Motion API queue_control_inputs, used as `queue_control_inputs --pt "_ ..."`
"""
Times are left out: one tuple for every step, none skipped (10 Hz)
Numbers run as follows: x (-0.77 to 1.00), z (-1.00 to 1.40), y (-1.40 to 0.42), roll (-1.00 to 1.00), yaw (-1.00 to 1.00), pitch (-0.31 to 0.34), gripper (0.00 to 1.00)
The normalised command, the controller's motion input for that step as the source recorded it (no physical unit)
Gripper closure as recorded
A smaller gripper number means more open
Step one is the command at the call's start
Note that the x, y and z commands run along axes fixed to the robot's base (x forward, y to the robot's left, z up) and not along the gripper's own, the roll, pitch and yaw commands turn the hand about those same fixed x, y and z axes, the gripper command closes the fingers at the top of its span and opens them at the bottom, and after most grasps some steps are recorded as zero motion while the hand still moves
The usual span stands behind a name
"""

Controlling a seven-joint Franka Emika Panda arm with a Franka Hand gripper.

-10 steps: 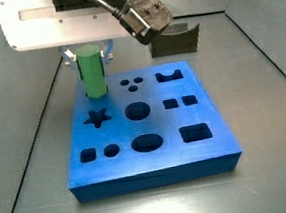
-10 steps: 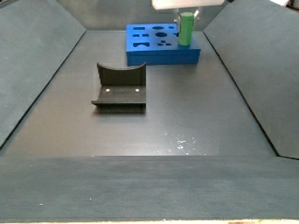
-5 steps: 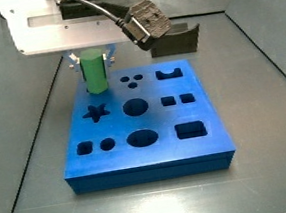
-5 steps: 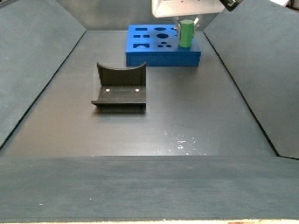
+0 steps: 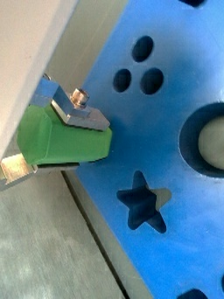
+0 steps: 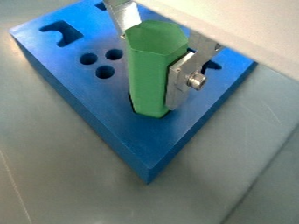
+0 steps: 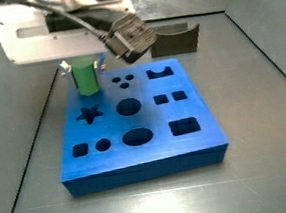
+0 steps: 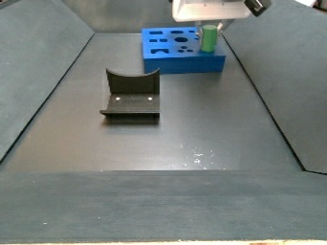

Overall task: Pick up the hexagon object. Move up. Move to above the board. Insert the hexagon object.
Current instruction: Insert the hexagon object.

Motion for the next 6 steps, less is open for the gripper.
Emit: queue_control_inputs --pt "0.0 -1.0 0.0 0.0 0.0 0.0 1.0" --pt "0.21 -1.0 0.0 0.0 -0.03 0.0 1.0" --pt "0.24 -1.0 0.0 0.0 -0.03 0.0 1.0" --pt "0.23 -1.0 0.0 -0.06 -0.03 0.0 1.0" --pt "0.16 -0.47 0.0 -0.23 -0.07 -0.2 1.0" --pt "0.0 0.0 0.0 0.01 0.0 0.0 1.0"
